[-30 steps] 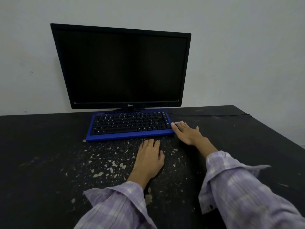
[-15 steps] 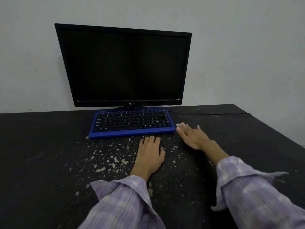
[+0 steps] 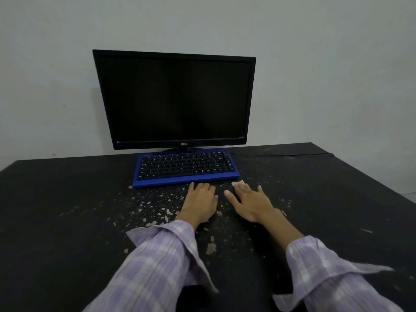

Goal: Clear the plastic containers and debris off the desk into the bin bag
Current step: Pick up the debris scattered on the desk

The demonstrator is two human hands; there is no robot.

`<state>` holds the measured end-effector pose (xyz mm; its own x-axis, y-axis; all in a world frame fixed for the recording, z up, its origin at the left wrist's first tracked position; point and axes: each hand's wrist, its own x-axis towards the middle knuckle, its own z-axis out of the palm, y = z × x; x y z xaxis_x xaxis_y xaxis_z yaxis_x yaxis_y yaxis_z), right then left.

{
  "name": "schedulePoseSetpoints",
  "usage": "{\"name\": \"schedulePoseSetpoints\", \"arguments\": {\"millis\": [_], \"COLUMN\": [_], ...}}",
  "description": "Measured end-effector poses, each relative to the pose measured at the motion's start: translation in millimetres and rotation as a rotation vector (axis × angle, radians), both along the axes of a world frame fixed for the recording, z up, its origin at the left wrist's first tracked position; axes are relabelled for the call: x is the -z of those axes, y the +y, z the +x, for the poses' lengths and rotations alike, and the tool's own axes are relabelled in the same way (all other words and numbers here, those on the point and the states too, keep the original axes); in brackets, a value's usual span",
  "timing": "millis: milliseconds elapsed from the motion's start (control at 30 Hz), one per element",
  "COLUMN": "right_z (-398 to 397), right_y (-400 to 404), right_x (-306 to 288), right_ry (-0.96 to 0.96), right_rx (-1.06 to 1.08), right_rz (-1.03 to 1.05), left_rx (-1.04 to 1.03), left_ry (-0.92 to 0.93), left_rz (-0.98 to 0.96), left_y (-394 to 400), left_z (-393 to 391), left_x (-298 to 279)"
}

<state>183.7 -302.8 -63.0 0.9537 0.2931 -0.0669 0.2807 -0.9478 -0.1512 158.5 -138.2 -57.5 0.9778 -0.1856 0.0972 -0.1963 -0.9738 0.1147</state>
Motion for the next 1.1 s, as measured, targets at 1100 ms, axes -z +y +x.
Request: {"name": "schedulePoseSetpoints", "arguments": {"millis": [1100], "right_z": [-66.4], "right_y": [252.5], "right_x": [-7.2], "right_ry": [0.075], "right_rx": [-0.261], "right_rz": [-0.039], "left_rx": [-0.352], "left_ry": [-0.130], "left_rz": [-0.092], "left_y": [219.7], "left_z": [-106.2], "left_x": [19.7]}}
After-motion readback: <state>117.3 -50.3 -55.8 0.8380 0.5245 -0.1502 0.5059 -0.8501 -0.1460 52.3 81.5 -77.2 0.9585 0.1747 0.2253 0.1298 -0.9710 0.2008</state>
